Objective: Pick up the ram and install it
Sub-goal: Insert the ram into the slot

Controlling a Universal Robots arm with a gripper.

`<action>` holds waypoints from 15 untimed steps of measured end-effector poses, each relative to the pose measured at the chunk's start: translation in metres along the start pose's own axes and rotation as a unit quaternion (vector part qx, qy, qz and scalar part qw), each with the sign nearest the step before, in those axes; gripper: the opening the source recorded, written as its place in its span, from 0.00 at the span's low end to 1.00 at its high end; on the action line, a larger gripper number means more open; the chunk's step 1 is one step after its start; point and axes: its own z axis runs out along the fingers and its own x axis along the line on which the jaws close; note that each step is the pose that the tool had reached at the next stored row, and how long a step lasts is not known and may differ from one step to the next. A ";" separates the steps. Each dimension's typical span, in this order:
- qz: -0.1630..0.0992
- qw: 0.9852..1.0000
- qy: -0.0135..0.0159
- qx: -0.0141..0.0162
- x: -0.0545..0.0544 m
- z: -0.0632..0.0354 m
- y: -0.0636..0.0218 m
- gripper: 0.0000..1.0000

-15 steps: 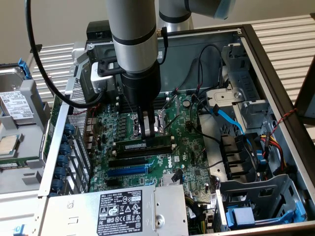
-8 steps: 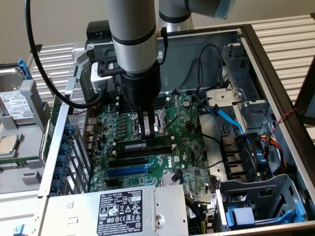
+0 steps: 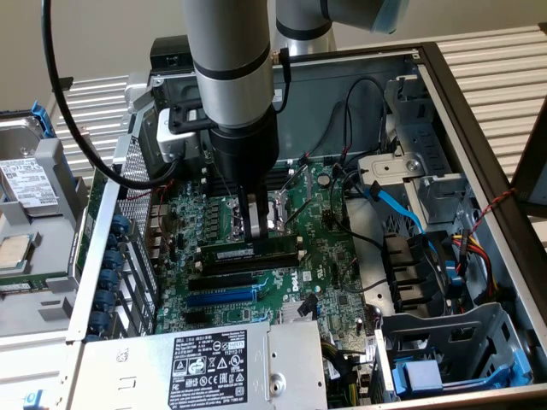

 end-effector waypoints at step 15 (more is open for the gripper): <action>0.000 1.000 0.001 0.004 0.000 0.0003 0.0006 0.14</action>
